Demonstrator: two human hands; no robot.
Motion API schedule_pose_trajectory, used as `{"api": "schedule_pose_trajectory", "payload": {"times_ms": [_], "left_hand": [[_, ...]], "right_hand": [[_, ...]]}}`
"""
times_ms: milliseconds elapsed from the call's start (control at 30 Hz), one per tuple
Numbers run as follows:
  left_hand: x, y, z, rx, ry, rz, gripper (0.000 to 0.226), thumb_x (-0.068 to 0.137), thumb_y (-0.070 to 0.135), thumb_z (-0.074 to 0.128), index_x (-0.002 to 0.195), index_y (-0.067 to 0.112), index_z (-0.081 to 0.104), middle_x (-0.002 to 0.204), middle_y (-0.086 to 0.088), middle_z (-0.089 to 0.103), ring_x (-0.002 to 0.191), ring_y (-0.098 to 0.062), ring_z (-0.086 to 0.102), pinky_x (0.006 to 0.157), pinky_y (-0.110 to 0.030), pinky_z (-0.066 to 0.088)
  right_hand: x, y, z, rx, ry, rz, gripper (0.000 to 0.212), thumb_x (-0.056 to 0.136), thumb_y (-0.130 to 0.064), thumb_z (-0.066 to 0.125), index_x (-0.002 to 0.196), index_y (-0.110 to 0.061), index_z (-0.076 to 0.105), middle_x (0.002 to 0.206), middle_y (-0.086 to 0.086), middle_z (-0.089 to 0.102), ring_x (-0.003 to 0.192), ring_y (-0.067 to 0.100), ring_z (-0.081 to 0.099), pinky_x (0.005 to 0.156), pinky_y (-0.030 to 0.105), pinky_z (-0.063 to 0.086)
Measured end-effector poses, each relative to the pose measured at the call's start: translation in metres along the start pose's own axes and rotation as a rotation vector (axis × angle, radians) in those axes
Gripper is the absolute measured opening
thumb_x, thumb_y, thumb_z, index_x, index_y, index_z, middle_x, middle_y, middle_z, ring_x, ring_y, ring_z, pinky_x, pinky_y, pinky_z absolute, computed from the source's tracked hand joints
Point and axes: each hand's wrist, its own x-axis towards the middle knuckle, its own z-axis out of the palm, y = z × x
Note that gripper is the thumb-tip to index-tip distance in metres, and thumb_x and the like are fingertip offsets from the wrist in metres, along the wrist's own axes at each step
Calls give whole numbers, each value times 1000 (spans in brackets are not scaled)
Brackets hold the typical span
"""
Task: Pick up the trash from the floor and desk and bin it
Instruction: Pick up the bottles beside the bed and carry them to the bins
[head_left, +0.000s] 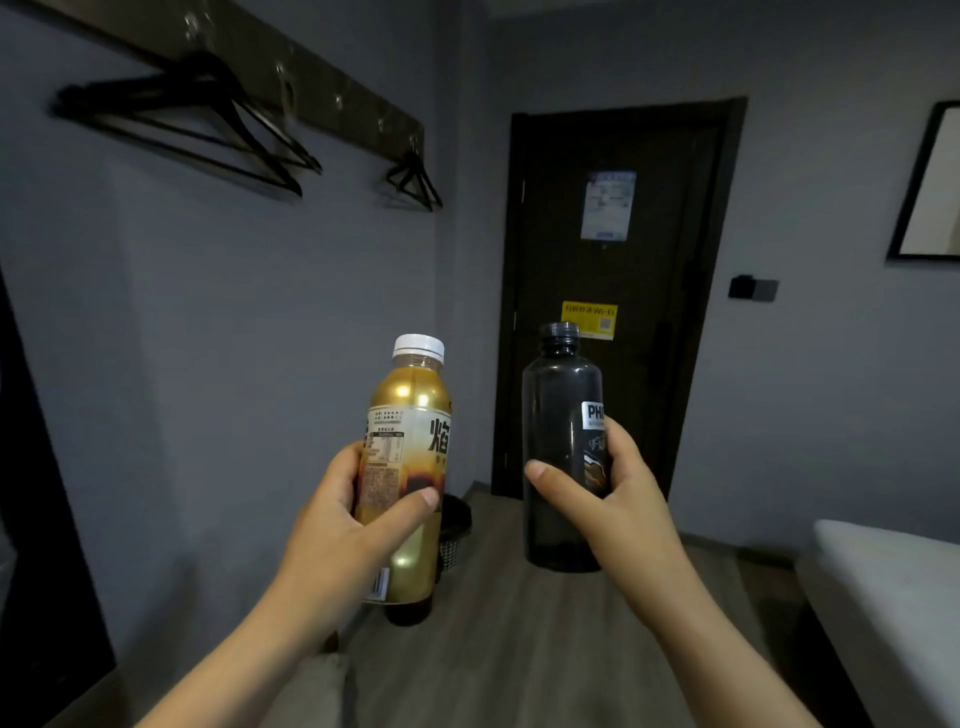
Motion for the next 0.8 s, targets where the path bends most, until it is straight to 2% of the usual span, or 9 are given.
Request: {"api": "schedule_pose_trajectory", "payload": {"times_ms": [100, 200, 300, 433, 533, 600, 667, 800], "left_hand": [[38, -28, 11, -9, 15, -47, 48, 60, 38, 72, 106, 33, 58, 94, 11, 72, 82, -7, 70, 65, -24, 52], [75, -59, 22, -20, 24, -90, 46, 62, 36, 73, 106, 32, 59, 94, 10, 72, 81, -8, 70, 65, -25, 52], [119, -95, 32, -35, 23, -139, 36, 75, 22, 78, 105, 30, 59, 92, 7, 73, 82, -12, 70, 67, -29, 54], [191, -141, 40, -55, 33, -172, 33, 79, 12, 71, 106, 28, 60, 91, 5, 73, 80, -12, 70, 67, -30, 54], [251, -170, 41, -65, 25, -194, 35, 75, 21, 77, 104, 32, 60, 91, 10, 73, 80, -10, 70, 68, -32, 54], [290, -190, 41, -59, 13, -220, 48, 62, 37, 82, 104, 34, 60, 94, 9, 73, 83, -12, 70, 72, -35, 54], [326, -210, 43, -57, -8, -253, 60, 48, 49, 78, 104, 35, 60, 97, 4, 73, 86, -15, 70, 76, -38, 54], [389, -252, 52, -22, -24, -304, 59, 46, 54, 76, 101, 40, 60, 96, 5, 73, 85, -16, 70, 73, -38, 55]], "right_hand": [[33, 37, -4, -7, -24, 54, 49, 75, -30, 75, 109, -52, 47, 100, -37, 60, 92, -12, 60, 63, 5, 48], [67, 75, -6, -7, -39, 99, 50, 76, -29, 75, 109, -53, 46, 98, -37, 61, 90, -12, 61, 61, 4, 48], [104, 116, -4, -21, -56, 132, 52, 76, -28, 76, 109, -55, 45, 98, -37, 62, 90, -13, 61, 62, 2, 46], [166, 171, 6, -47, -72, 184, 52, 74, -32, 77, 107, -57, 45, 98, -38, 60, 91, -12, 61, 61, 5, 49], [221, 208, 16, -41, -76, 240, 52, 73, -34, 77, 108, -55, 45, 98, -39, 60, 90, -11, 61, 61, 7, 50], [254, 231, 22, -40, -95, 290, 53, 72, -37, 78, 109, -55, 45, 99, -36, 61, 91, -10, 62, 63, 11, 51], [284, 254, 28, -40, -109, 341, 57, 69, -39, 79, 110, -57, 45, 100, -29, 64, 90, -8, 63, 68, 17, 52], [335, 308, 34, -40, -103, 398, 53, 71, -33, 80, 111, -50, 49, 97, -26, 67, 88, -2, 66, 71, 20, 53]]}}
